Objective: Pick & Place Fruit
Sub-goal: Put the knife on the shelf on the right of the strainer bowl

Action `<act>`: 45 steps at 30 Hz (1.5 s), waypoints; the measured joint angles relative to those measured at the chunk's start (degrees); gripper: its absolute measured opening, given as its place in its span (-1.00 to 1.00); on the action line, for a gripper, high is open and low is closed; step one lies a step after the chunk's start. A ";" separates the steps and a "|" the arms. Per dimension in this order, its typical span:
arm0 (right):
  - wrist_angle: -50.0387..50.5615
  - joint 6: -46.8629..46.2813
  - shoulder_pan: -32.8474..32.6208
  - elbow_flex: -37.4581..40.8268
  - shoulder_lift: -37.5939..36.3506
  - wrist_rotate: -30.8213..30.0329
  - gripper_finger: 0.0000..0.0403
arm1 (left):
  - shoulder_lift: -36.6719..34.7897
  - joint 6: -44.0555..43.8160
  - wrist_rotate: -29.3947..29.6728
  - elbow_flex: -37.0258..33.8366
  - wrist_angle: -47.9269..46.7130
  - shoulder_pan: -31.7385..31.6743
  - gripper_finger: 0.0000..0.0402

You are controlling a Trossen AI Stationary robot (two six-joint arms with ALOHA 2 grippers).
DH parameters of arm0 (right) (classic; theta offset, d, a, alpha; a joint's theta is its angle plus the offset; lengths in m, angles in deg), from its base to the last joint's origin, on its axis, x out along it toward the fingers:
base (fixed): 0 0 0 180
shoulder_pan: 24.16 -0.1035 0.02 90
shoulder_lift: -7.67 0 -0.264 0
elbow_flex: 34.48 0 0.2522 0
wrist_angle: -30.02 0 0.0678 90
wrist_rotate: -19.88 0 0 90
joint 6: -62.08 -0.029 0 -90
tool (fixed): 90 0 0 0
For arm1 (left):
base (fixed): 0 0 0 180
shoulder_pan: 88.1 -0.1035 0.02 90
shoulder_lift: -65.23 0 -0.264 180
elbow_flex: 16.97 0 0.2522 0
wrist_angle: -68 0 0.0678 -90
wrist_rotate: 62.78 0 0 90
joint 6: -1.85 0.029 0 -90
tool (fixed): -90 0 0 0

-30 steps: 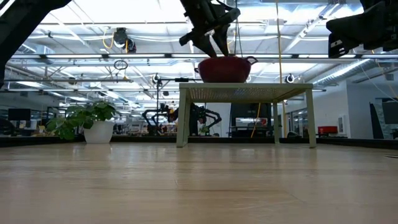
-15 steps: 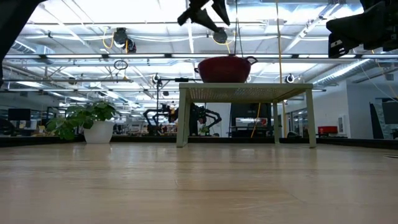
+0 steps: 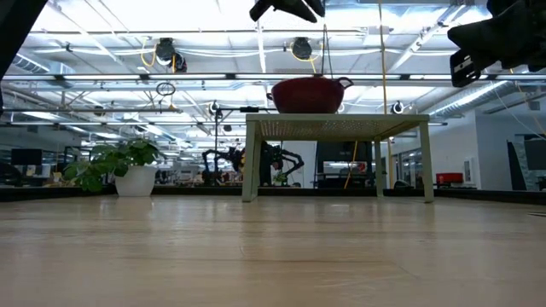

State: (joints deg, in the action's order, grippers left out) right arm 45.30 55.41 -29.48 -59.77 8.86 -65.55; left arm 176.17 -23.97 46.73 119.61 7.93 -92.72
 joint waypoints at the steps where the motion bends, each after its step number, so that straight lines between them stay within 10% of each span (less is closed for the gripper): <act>1: 0.00 -0.44 0.00 0.00 0.00 0.00 -1.00 | 0.00 -0.01 0.00 0.00 -0.02 0.30 -0.63; 7: -0.01 -2.19 0.00 0.00 0.00 0.00 -1.00 | 0.00 -0.17 0.01 0.00 0.46 1.41 -0.97; 25: 0.00 -2.47 -0.02 0.00 0.00 0.02 -1.00 | -0.04 4.04 -2.64 -0.49 -0.51 3.33 -0.99; 45: -0.13 -7.68 -0.02 0.02 0.02 0.17 -1.00 | -8.31 3.29 -7.10 -29.55 21.65 4.77 -0.99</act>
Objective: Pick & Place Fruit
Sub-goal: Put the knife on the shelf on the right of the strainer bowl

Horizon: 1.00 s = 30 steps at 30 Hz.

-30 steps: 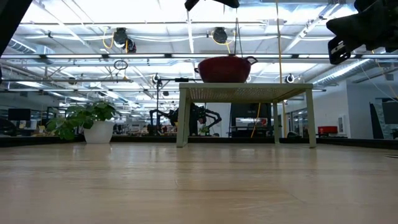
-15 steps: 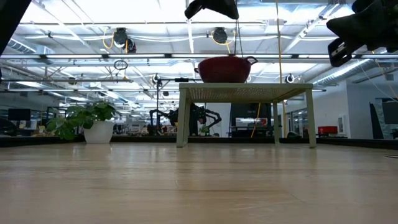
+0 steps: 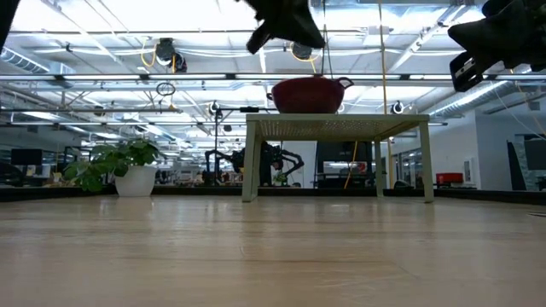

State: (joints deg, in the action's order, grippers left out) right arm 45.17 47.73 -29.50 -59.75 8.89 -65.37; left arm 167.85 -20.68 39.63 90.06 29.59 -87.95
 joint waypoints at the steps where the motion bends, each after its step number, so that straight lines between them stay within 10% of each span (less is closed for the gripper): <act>1: -0.36 0.00 0.00 0.00 0.05 0.00 -1.00 | -1.46 0.07 -0.01 -2.73 1.54 0.03 -0.99; 18: -5.43 -13.93 0.00 0.00 8.51 -1.98 -1.00 | -29.86 -0.61 1.18 -44.47 30.92 0.58 -0.99; 30: -13.23 -15.51 -1.14 -3.36 17.75 -1.91 -1.00 | -44.02 -2.41 4.13 -57.85 30.97 3.20 -0.98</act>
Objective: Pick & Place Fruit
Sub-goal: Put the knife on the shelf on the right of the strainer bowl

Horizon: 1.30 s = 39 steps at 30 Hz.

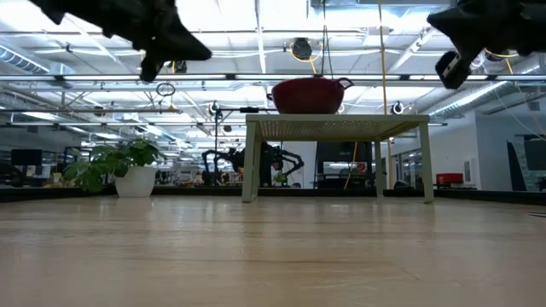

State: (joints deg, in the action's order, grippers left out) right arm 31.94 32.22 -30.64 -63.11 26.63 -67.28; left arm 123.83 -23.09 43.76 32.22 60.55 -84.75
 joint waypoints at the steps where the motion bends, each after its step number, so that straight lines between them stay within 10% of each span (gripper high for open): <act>1: 0.62 0.49 -0.33 -1.13 0.81 -0.10 -1.00 | -1.41 -0.01 0.36 -0.84 -0.57 0.17 -0.99; 18: 29.45 4.35 -9.84 -25.45 16.99 -9.13 -1.00 | -22.46 -2.35 3.91 -15.47 -1.54 3.28 -0.97; 39: 47.03 -47.26 -29.34 -32.60 34.99 3.52 -1.00 | -26.48 -2.13 4.63 -16.19 -6.66 3.77 -0.96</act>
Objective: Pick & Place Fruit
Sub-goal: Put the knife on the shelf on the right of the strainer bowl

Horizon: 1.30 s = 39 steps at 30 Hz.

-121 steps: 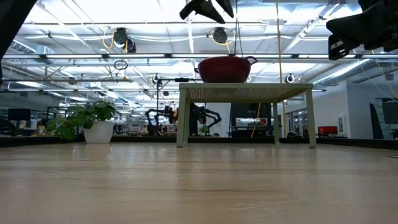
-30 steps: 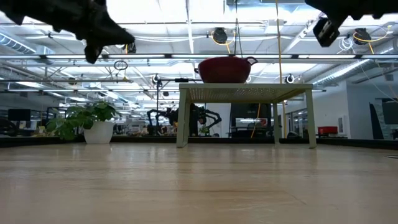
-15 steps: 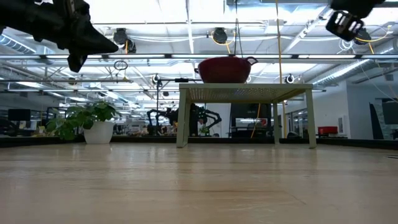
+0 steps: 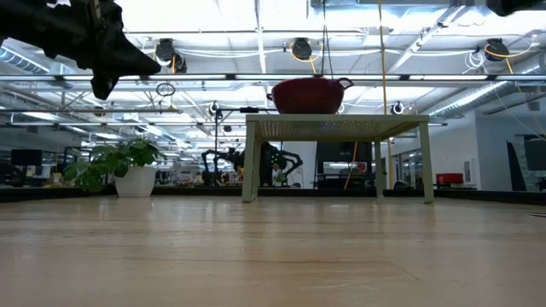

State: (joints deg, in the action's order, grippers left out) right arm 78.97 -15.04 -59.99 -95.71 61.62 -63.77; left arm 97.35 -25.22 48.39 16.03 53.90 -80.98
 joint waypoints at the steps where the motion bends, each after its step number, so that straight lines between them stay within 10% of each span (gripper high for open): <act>1: 0.07 -2.03 -0.82 0.00 0.96 0.69 -1.00 | 0.00 0.00 0.00 0.00 0.00 0.00 -0.96; 19: 8.30 -32.11 -12.76 -7.39 17.43 -6.62 -1.00 | 0.00 -0.07 -0.11 0.00 -0.80 0.00 -0.94; 27: 22.61 -39.15 -12.68 -18.93 26.69 -6.55 -1.00 | 0.00 0.17 -0.13 0.00 -1.18 0.00 -0.96; 39: 18.65 -43.45 -12.68 -19.71 30.06 -6.18 -1.00 | 0.00 1.42 -0.28 0.00 -1.18 0.00 -0.99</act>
State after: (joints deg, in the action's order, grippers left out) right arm 97.62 -58.49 -72.67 -115.42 91.68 -69.95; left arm 97.35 -23.80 48.11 16.03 52.72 -80.98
